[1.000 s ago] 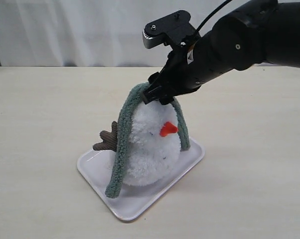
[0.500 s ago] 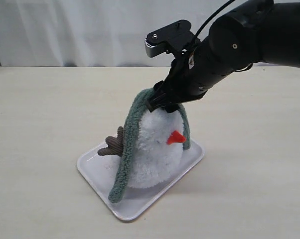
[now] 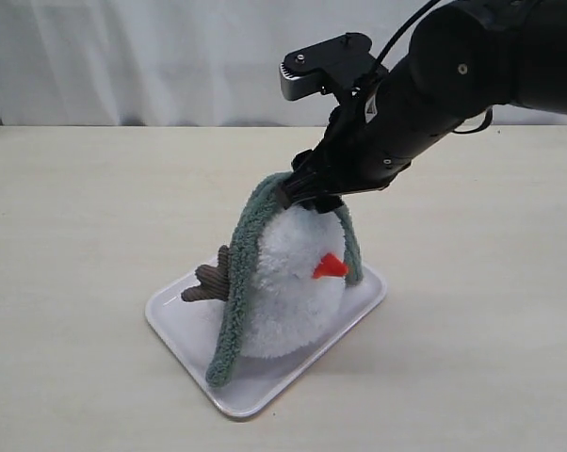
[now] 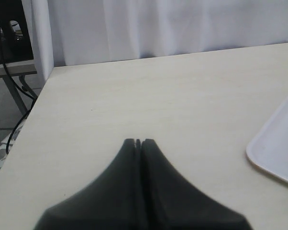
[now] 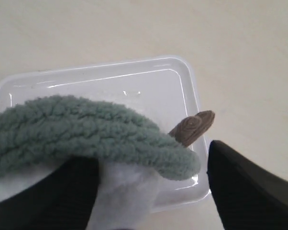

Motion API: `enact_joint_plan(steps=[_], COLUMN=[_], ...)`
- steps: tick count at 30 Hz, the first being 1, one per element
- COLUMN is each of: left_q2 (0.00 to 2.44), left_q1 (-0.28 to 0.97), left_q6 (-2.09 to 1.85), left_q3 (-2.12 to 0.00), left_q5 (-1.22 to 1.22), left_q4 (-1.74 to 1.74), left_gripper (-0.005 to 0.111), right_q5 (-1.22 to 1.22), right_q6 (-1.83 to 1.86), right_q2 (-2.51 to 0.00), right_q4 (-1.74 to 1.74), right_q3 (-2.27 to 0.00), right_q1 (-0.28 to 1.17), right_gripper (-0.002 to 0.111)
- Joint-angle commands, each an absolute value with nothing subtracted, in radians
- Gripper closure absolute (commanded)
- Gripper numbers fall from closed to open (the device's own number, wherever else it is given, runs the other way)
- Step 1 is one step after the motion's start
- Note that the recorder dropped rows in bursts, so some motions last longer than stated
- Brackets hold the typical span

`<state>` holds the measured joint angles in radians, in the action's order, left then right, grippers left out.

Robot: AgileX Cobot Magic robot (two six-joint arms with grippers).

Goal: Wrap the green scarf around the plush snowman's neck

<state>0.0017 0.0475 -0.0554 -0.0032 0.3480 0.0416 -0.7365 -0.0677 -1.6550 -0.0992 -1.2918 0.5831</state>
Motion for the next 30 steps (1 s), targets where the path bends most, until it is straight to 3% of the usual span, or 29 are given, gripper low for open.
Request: enact_joint_plan(steps=[1,8,11,15,30], left_q2=[0.000,0.000,0.000,0.000,0.000], left_q1=[0.046,0.046,0.046,0.046,0.046], left_q6=[-0.054,-0.054,-0.054,-0.054,-0.054], left_q3=[0.000,0.000,0.000,0.000,0.000], left_q5=[0.332,0.332,0.332,0.332,0.332], left_q4=[0.041,0.041,0.041,0.041,0.041], left_gripper=[0.107,0.107,0.107,0.107,0.107], right_q5=[-0.819,-0.836,-0.767,-0.690,-0.506], right_q6=[-0.065,-0.061,-0.034,0.091,0.169], right_q2=[-1.619,-1.596,-1.583,-1.579,-1.689], right_q4=[-0.090,-0.036,0.011,0.140,0.273], right_q3=[-1.291,-1.291,-1.291,-1.291,-1.291], right_q1=[0.583,0.583,0.583,0.583,0.583], right_gripper=[0.046,0.050,0.079,0.103,0.104])
